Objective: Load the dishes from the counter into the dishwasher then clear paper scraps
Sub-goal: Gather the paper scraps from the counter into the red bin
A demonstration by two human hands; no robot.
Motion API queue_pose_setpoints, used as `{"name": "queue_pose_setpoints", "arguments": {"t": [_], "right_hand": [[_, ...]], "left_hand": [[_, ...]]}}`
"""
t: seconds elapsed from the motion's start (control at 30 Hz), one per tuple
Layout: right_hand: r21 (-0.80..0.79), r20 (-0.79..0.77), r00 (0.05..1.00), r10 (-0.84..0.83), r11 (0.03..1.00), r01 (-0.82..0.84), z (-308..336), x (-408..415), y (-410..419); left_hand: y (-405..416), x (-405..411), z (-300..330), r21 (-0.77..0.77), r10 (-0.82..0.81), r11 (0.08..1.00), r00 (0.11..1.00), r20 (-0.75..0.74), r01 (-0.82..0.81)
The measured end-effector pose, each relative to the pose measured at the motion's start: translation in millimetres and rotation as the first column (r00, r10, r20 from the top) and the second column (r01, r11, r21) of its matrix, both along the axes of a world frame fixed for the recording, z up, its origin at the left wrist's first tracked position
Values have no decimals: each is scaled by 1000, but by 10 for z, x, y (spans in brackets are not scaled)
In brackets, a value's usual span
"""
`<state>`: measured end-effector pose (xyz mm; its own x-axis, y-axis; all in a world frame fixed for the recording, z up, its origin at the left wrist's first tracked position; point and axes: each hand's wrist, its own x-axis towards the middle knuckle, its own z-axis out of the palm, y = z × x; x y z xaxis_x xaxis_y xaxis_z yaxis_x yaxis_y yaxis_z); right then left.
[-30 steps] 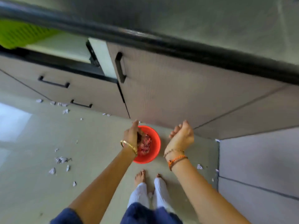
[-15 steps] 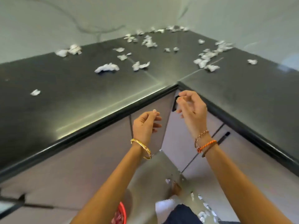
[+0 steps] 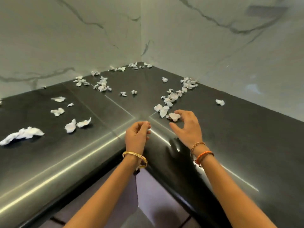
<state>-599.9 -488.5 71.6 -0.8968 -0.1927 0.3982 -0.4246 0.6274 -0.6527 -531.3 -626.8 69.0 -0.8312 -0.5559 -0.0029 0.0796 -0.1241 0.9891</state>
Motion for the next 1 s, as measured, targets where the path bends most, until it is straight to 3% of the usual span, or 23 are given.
{"name": "queue_pose_setpoints", "arguments": {"t": [0.07, 0.3, 0.4, 0.57, 0.77, 0.83, 0.9, 0.93, 1.0], "right_hand": [[130, 54, 999, 1, 991, -8, -37, -288, 4], [345, 68, 998, 0, 938, -23, -194, -945, -298], [377, 15, 1000, 16, 926, -20, -317, -1144, -451], [413, -235, 971, -45, 900, 142, -396, -1220, -502], [394, -222, 966, -135, 894, 215, -390, -1186, -509], [236, -176, 958, -227, 935, 265, -372, -1182, -465], [-61, 25, 954, -298, 952, 299, -309, -1199, -430], [-242, 140, 938, -318, 907, 344, -272, -1209, -419], [-541, 353, 892, -281, 717, 440, -197, -1214, -454]], "left_hand": [[35, -278, -5, 64, 43, 997, 999, 4, -44], [-106, -1239, -126, 206, 168, 964, 985, 24, -170], [-225, -1532, -156, 303, 203, 932, 979, 14, -197], [-281, -1868, -229, 342, 186, 923, 983, 7, -177], [-252, -1952, -263, 350, 121, 931, 992, -26, -105], [-263, -1984, -243, 379, 105, 922, 994, -34, -84], [-259, -1998, -224, 382, 86, 922, 995, -46, -62], [-252, -1983, -218, 380, 77, 924, 996, -52, -51], [-251, -1945, -185, 413, 43, 911, 996, -75, -8]]}}
